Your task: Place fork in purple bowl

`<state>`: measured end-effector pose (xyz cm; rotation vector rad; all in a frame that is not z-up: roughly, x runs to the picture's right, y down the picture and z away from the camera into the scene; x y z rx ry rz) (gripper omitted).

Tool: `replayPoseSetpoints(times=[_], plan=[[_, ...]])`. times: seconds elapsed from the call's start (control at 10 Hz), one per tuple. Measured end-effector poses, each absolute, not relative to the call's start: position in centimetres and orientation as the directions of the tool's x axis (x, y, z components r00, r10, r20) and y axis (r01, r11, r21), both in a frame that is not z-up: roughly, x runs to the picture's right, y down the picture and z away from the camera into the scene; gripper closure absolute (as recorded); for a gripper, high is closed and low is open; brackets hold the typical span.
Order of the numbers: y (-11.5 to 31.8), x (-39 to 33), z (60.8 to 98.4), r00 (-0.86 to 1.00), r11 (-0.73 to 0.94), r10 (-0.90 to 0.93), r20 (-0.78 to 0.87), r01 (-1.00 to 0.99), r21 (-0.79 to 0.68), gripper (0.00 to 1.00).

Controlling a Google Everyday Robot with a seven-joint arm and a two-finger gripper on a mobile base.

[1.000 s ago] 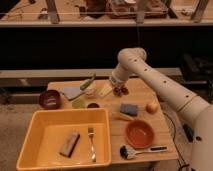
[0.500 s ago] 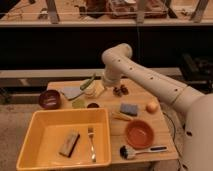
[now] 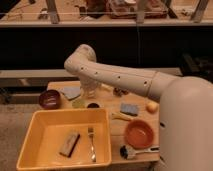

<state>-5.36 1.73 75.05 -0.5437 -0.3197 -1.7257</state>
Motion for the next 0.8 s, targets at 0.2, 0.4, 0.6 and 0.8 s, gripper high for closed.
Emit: replayPoseSetpoints(times=[0.2,0.4,0.6,0.8], plan=[[1.8,-5.1,75.2,-0.148,-0.201,-0.833,0.532,0.979,-0.041,0.2],[2.4,-3.8,74.4,-0.147,-0.143,-0.824,0.548,0.988,0.05,0.2],[4.8,-4.4,72.4,-0.163,-0.118,-0.793,0.586,0.986,0.115,0.2],[6.8,-4.2,71.6,-0.167,-0.117,-0.756,0.633,0.986,0.12,0.2]])
